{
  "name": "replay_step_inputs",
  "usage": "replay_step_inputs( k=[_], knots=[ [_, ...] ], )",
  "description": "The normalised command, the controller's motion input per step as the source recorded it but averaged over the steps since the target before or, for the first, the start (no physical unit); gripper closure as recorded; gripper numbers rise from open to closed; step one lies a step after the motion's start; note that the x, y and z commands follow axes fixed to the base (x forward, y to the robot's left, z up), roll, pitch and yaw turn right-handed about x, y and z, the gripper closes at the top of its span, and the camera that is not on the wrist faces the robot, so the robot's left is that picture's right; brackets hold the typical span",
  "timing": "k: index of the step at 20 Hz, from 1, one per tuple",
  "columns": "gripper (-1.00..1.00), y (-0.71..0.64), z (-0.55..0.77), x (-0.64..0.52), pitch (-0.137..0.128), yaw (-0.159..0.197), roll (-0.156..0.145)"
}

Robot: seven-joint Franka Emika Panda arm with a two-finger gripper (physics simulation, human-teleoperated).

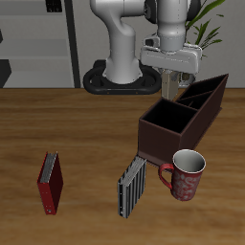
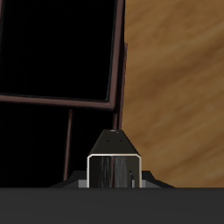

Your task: Place the yellow book into the left desk caddy's front compartment

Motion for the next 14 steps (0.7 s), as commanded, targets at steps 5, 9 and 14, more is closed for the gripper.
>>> replay_step_inputs(
  k=[5,9,14],
  knots=[
    [1.00,0.16,-0.04,0.07,0.007,0.015,0.034],
    [1.00,0.07,0.04,0.01,-0.018,0.017,0.004],
    [1.00,0.14,0.00,0.14,0.009,-0.018,0.005]
  ],
)
